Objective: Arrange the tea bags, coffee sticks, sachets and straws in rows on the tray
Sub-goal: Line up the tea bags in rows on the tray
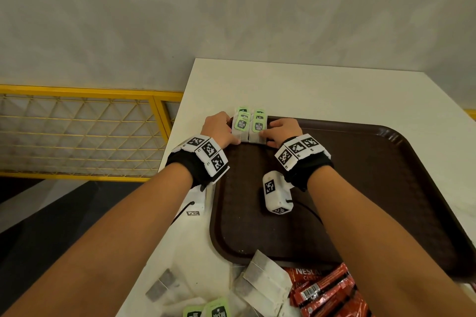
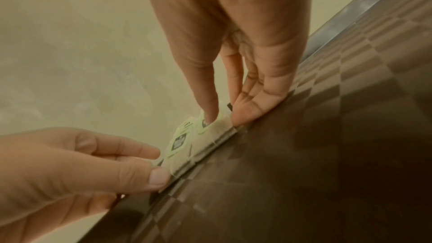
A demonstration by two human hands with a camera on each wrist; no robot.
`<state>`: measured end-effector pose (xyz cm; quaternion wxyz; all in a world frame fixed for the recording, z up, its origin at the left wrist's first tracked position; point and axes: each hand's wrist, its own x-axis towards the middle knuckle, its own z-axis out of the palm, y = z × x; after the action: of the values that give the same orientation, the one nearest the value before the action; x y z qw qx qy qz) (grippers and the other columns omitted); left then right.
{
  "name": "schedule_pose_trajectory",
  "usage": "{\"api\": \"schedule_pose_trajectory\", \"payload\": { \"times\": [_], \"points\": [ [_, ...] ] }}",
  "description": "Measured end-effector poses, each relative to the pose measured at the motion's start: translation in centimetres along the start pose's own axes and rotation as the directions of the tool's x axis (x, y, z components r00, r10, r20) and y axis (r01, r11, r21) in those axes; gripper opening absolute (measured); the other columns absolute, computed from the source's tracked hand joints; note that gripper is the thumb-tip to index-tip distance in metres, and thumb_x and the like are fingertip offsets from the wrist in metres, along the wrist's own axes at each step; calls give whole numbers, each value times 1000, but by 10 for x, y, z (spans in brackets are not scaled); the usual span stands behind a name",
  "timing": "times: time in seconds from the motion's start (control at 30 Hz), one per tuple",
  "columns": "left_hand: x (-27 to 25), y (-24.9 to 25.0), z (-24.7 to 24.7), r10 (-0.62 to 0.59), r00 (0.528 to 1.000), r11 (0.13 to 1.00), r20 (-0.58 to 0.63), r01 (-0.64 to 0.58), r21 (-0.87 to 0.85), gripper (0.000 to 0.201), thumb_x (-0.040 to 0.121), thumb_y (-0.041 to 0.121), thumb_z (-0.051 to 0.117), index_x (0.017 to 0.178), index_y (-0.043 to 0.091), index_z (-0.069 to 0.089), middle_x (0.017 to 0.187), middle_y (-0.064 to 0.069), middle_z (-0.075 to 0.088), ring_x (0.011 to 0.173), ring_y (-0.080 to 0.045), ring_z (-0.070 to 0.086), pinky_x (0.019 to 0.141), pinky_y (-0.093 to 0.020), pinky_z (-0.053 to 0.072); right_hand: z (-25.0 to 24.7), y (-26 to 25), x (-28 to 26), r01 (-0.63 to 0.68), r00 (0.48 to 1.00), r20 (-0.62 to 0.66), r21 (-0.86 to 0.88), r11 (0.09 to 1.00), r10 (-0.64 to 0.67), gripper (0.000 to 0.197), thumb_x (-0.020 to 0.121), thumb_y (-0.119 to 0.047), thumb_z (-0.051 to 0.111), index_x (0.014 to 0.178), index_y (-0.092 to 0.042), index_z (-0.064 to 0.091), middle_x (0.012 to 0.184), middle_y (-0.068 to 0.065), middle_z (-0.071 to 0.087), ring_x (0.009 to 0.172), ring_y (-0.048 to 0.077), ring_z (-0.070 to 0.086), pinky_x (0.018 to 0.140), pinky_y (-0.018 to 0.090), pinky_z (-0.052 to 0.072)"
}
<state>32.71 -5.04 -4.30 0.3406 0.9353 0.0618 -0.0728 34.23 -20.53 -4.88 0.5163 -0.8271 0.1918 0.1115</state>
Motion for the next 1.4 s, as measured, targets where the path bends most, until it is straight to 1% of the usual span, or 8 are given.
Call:
{"api": "schedule_pose_trajectory", "payload": {
  "times": [0.1,0.43,0.6,0.77,0.9,1.17,1.3,1.4],
  "points": [
    [1,2,0,-2,1000,998,29,1,56,60,74,18,78,124,2,51,117,-12,61,109,-26,56,86,-29,40,4,-1,1,38,999,6,-87,996,-37,27,87,-6,62,114,-7,65,112,14,66,101,27,64,88,38,54],
    [2,0,1,59,996,994,61,-65,92,43,74,20,78,110,4,63,106,-10,65,99,-25,60,77,-26,41,5,0,6,82,997,32,-187,979,-77,36,92,-2,49,127,-6,56,126,11,59,111,26,59,89,24,47],
    [0,-5,-6,104,992,994,78,-106,32,44,76,17,75,115,3,61,92,-2,59,87,-17,52,60,-17,36,3,2,3,18,999,34,-44,999,-16,43,93,-6,51,135,-7,47,117,19,60,90,27,59,91,43,52],
    [-18,0,-21,152,988,984,-9,-152,-94,59,84,19,68,137,8,44,120,-7,59,111,-24,56,96,-31,43,-4,1,-16,66,997,43,22,998,-66,43,92,-11,54,134,-12,48,112,9,54,90,20,53,80,36,55],
    [-56,8,-35,212,976,949,-51,-218,-226,50,84,22,68,131,14,52,113,-4,62,97,-19,59,85,-28,47,-12,-3,-67,185,967,162,88,979,-198,28,92,-14,55,121,-13,55,111,7,54,95,16,54,66,28,51],
    [-185,-21,-45,364,893,931,264,-347,-112,17,80,22,72,96,27,66,84,13,63,71,-2,57,63,-8,40,-31,27,-185,464,803,484,-140,875,-348,24,89,-25,62,113,-23,59,92,-8,59,81,5,56,66,22,47],
    [-230,-44,-34,346,785,912,514,-409,11,18,79,20,73,97,22,67,88,13,60,69,0,55,62,-8,41,-37,55,-224,523,811,531,-470,711,-245,25,83,-29,68,106,-23,60,91,-7,55,80,4,50,64,14,37],
    [-240,-56,-21,244,791,892,561,-409,190,32,81,30,71,109,18,63,100,7,57,68,3,50,64,-8,38,-30,67,-235,454,870,458,-602,657,-181,36,76,-32,74,104,-22,55,95,-5,43,91,11,45,70,20,37]
  ]
}}
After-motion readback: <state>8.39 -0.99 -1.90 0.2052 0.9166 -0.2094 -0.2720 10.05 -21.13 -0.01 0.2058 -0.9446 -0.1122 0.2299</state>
